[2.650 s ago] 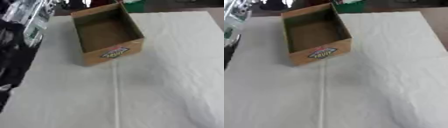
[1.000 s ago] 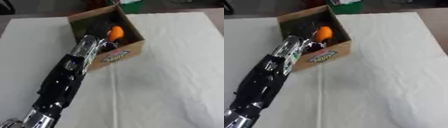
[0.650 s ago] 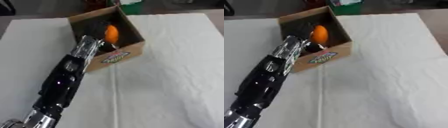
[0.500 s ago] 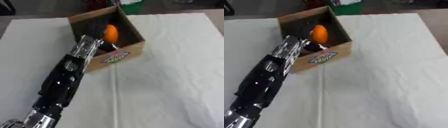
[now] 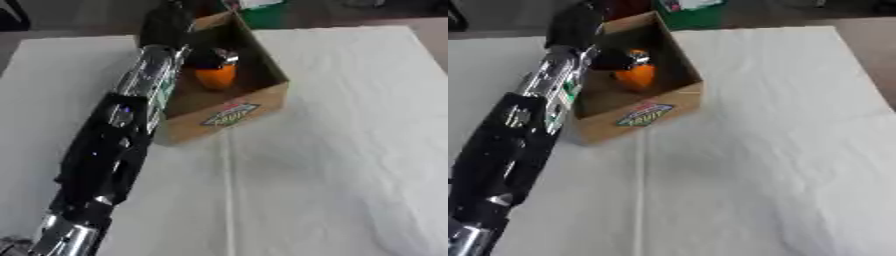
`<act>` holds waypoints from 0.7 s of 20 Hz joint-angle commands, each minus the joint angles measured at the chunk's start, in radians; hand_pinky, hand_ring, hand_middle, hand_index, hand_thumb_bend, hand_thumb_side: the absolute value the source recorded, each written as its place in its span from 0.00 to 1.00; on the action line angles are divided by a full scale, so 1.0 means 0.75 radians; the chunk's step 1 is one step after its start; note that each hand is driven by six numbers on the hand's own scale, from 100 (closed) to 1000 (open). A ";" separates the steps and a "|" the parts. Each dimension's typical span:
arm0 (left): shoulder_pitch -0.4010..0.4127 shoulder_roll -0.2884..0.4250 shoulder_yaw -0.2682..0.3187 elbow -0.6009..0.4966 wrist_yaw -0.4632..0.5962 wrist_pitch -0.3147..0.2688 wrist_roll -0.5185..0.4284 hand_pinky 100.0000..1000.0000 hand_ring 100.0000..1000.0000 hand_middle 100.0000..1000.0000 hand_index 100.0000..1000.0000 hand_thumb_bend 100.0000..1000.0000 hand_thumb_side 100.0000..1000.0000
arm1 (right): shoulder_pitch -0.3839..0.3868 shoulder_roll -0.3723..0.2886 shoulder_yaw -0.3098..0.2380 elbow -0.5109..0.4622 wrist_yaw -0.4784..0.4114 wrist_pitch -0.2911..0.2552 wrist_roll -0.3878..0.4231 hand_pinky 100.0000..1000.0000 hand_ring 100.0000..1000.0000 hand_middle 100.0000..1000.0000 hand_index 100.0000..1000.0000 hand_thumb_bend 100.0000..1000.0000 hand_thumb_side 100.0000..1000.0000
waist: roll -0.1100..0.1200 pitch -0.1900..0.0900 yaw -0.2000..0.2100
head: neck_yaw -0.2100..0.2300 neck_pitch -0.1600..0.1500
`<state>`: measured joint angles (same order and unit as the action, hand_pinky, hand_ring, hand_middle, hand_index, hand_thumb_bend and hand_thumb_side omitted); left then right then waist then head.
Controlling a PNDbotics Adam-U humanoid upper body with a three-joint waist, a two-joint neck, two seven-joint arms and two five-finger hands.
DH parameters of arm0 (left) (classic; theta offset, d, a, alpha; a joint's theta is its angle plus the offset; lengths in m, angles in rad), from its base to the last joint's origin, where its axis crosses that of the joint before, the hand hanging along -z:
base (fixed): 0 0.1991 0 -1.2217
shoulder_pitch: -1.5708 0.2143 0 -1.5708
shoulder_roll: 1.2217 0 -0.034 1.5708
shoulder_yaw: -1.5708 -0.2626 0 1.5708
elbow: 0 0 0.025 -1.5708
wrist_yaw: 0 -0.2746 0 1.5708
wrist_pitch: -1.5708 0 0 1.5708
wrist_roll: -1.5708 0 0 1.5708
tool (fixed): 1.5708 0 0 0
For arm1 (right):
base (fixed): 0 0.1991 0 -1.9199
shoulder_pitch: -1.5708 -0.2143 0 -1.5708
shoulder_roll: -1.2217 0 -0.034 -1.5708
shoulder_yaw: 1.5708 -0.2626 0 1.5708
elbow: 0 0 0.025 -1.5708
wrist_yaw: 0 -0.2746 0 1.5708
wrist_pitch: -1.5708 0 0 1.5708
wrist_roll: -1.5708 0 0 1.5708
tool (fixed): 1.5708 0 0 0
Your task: Pick up objects on the table and place them in the box.
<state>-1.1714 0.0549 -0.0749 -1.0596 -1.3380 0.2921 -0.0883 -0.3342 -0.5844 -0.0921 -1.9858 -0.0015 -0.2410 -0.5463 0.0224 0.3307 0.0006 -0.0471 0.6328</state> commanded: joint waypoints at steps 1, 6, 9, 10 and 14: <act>-0.033 0.054 0.016 -0.088 0.160 0.005 0.039 0.50 0.76 0.82 0.95 1.00 1.00 | -0.008 -0.030 -0.014 -0.019 0.002 -0.002 -0.005 0.76 0.78 0.72 0.82 0.00 1.00 | -0.005 -0.035 0.003 | -0.010 0.011; -0.003 0.108 0.028 -0.304 0.373 0.050 0.125 0.47 0.71 0.76 0.91 0.84 0.96 | -0.003 -0.033 -0.019 -0.019 0.005 -0.004 -0.011 0.76 0.78 0.72 0.82 0.00 1.00 | -0.006 -0.036 0.012 | -0.025 0.015; 0.024 0.139 0.021 -0.434 0.498 0.099 0.196 0.47 0.70 0.75 0.90 0.77 0.96 | 0.001 -0.035 -0.023 -0.019 0.007 -0.006 -0.017 0.76 0.78 0.72 0.82 0.00 1.00 | -0.006 -0.036 0.016 | -0.032 0.016; 0.028 0.143 0.015 -0.449 0.520 0.109 0.206 0.47 0.70 0.75 0.90 0.77 0.96 | 0.001 -0.035 -0.023 -0.019 0.007 -0.006 -0.018 0.76 0.78 0.72 0.82 0.00 1.00 | -0.005 -0.035 0.016 | -0.032 0.016; 0.026 0.174 0.029 -0.489 0.568 0.110 0.237 0.39 0.58 0.64 0.83 0.23 0.89 | 0.013 -0.039 -0.032 -0.019 0.011 -0.005 -0.028 0.76 0.78 0.72 0.82 0.00 1.00 | -0.006 -0.042 0.037 | -0.056 0.034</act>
<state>-1.1335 0.1509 -0.0629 -1.3949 -0.9269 0.3747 0.0774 -0.3189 -0.5853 -0.1027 -1.9858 -0.0001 -0.2446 -0.5615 0.0224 0.3242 0.0306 -0.0805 0.6492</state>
